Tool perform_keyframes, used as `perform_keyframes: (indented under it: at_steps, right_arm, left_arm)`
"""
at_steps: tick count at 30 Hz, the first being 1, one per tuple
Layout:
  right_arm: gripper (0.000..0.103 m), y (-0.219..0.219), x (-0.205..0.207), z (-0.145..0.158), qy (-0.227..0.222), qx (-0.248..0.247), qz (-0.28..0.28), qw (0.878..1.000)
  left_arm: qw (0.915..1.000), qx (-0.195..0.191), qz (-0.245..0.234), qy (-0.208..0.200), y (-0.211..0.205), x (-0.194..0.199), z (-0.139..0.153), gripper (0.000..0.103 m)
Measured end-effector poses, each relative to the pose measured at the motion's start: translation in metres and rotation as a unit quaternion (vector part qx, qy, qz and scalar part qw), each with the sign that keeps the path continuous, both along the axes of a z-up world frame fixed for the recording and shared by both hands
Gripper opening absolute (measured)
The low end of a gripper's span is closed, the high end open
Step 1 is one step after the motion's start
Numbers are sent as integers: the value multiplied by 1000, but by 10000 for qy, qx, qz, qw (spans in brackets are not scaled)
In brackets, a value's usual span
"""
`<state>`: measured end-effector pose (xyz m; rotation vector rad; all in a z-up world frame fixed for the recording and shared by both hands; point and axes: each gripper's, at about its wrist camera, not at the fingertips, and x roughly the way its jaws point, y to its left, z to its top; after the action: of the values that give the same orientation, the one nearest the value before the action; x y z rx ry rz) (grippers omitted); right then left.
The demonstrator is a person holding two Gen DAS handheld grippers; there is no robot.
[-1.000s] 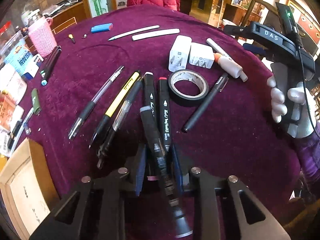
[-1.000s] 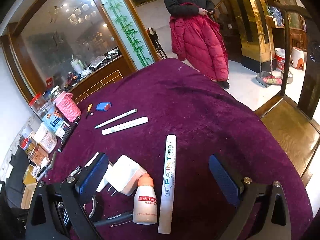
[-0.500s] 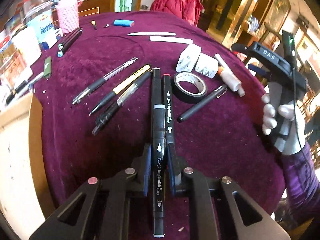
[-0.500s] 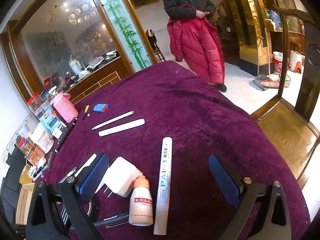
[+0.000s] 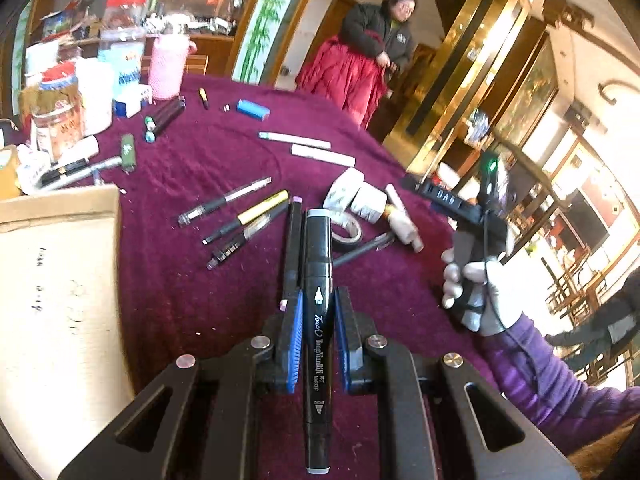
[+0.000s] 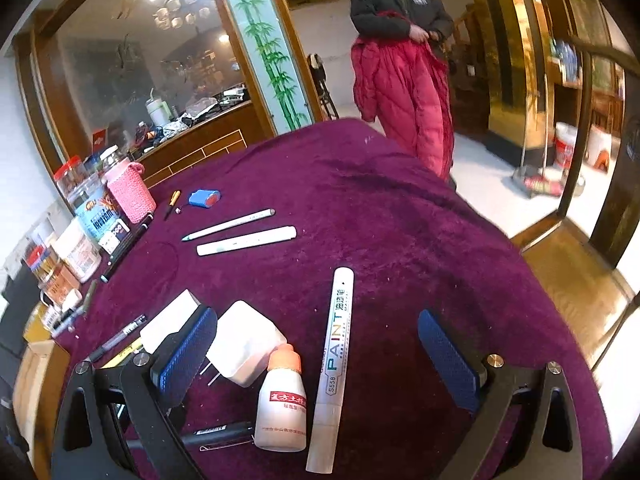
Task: Organize rigid objects
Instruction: 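Grasp the white PAINT marker with the right gripper while the left holds the black marker, then carry both markers into the cardboard box and open both grippers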
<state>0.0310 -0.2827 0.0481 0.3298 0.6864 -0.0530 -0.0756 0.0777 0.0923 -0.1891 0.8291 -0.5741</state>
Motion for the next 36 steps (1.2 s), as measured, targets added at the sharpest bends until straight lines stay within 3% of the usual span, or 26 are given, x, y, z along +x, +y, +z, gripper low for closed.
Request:
perform_keyframes:
  at_steps: [2, 4, 6, 8, 10, 13, 17, 20, 29, 32, 36]
  right_arm:
    - [95, -10, 0, -3, 108, 225, -162, 9996]
    - [66, -16, 2, -7, 360, 380, -256, 9983]
    - [57, -15, 7, -11, 639, 364, -191, 9971]
    - [51, -9, 11, -13, 814, 136, -163, 9965]
    - [38, -2, 16, -16, 1013, -216, -186, 9944]
    - [29, 3, 21, -20, 1252, -470, -241, 9907]
    - [27, 14, 26, -22, 1361, -1049, -284, 9847]
    - [17, 17, 25, -21, 1348, -1173, -218, 9837]
    - [15, 2, -30, 11, 786, 243, 144, 9965]
    - [15, 20, -55, 34, 547, 511, 560, 9956]
    - [15, 67, -63, 56, 398, 1063, 1255, 9856]
  left_arm:
    - [10000, -36, 39, -74, 7, -6, 5, 14]
    - [9998, -111, 92, -111, 15, -10, 7, 14]
    - [9997, -179, 139, -109, 21, -11, 6, 15]
    - [9995, -219, 198, -114, 27, -13, 4, 14]
    - [9993, -243, 243, -125, 32, -16, 4, 14]
    - [9990, -292, 312, -128, 41, -19, 5, 14]
    - [9985, -358, 359, -200, 50, -25, 8, 15]
    - [9982, -418, 360, -221, 51, -30, 10, 15]
    - [9959, -732, 435, -296, 74, -38, 17, 15]
    - [9945, -854, 504, -332, 89, -41, 20, 15]
    - [9927, -908, 775, -147, 116, -33, 24, 15]
